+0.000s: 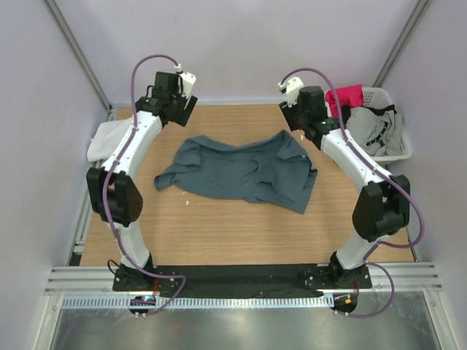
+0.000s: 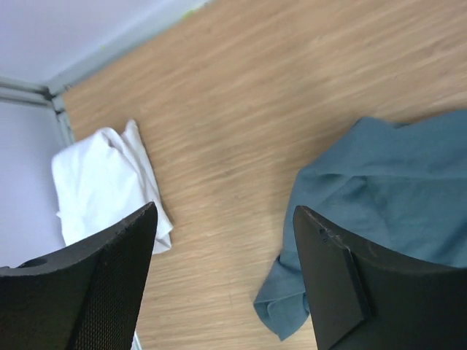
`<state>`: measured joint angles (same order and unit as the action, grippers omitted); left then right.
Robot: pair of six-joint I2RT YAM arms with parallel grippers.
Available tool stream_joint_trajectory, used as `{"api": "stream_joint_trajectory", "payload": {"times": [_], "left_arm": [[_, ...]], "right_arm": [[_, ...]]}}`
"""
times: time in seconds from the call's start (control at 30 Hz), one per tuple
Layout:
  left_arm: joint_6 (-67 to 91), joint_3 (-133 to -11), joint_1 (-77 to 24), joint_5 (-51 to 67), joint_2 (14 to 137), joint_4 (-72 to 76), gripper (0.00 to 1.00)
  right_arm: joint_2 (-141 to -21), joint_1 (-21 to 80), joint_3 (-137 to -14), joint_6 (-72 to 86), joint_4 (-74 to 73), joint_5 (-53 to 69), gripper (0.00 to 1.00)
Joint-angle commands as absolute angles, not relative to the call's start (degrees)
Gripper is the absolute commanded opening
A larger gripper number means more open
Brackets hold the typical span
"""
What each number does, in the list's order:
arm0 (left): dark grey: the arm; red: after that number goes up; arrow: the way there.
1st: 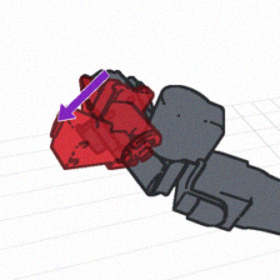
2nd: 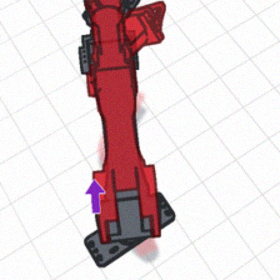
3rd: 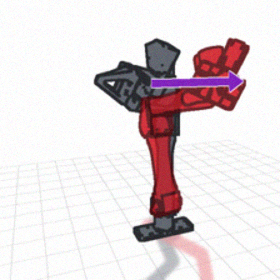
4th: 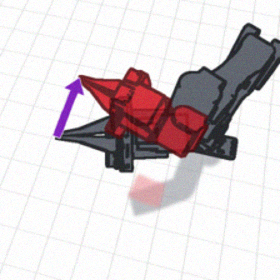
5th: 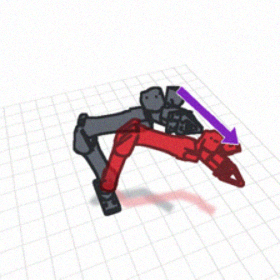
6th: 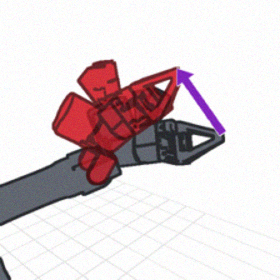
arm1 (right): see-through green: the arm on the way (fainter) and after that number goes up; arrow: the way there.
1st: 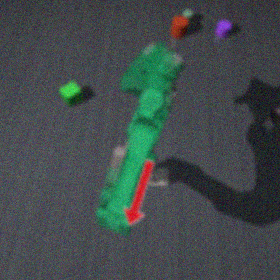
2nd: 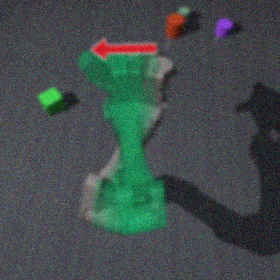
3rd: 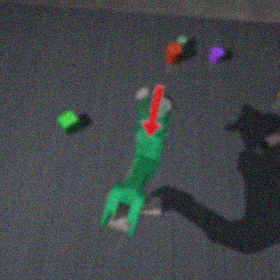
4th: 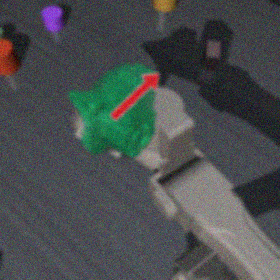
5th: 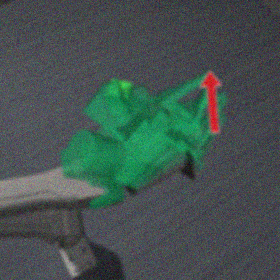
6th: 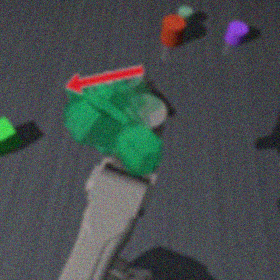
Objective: Fold and stack the t-shirts
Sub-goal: Flatten the tshirt out
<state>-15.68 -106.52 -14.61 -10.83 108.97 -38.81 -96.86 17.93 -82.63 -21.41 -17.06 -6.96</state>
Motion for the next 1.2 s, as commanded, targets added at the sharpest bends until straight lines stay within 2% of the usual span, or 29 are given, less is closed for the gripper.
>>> {"api": "stream_joint_trajectory", "payload": {"times": [0.0,0.03,0.07,0.2,0.23,0.27,0.37,0.5,0.73,0.9,1.17], "left_arm": [[-16.69,-102.01,-16.25,-8.44,97.41,-34.98,0.77],[-17.4,-99.43,-16.69,-8.26,95.73,-34.98,0.78],[-17.92,-96.27,-17.22,-7.57,94.32,-35.07,0.78],[-18.55,-85.36,-18.54,-5.81,89.48,-35.51,0.82],[-18.02,-82.82,-18.72,-5.63,89.39,-35.77,0.89],[-17.32,-82.01,-18.63,-5.63,89.47,-35.86,0.92],[-13.9,-81.38,-18.55,-5.28,91.4,-36.3,0.95],[-9.5,-83.23,-17.14,-1.41,94.03,-36.38,0.97],[-8.09,-85.96,-17.14,-0.79,94.48,-37.62,0.95],[-8.26,-86.13,-17.14,-1.49,93.6,-37.62,0.95],[-7.74,-86.66,-17.14,-2.2,94.04,-37.44,0.95]], "right_arm": [[-87.57,16.96,-85.36,-22.13,-10.46,-10.82,0.61],[-85.97,16.96,-81.17,-23.02,-12.03,-8.03,0.65],[-84.57,16.96,-78.95,-24.07,-13.52,-6.17,0.73],[-77.53,16.7,-70.06,-27.42,-26.32,6.82,0.75],[-76.04,16.7,-68.92,-27.77,-28.37,9.29,0.75],[-75.94,16.7,-67.17,-27.95,-30.48,14.1,0.75],[-78.57,16.79,-65.83,-27.16,-36.12,17.66,0.75],[-79.8,16.7,-61.8,-30.75,-35.17,16.44,0.74],[-86.65,16.09,-62.31,-32.87,-39.1,15.46,0.71],[-87.01,16.17,-59.77,-33.13,-38.24,14.51,0.69],[-88.85,16.0,-58.18,-34.45,-36.65,9.49,0.61]]}}
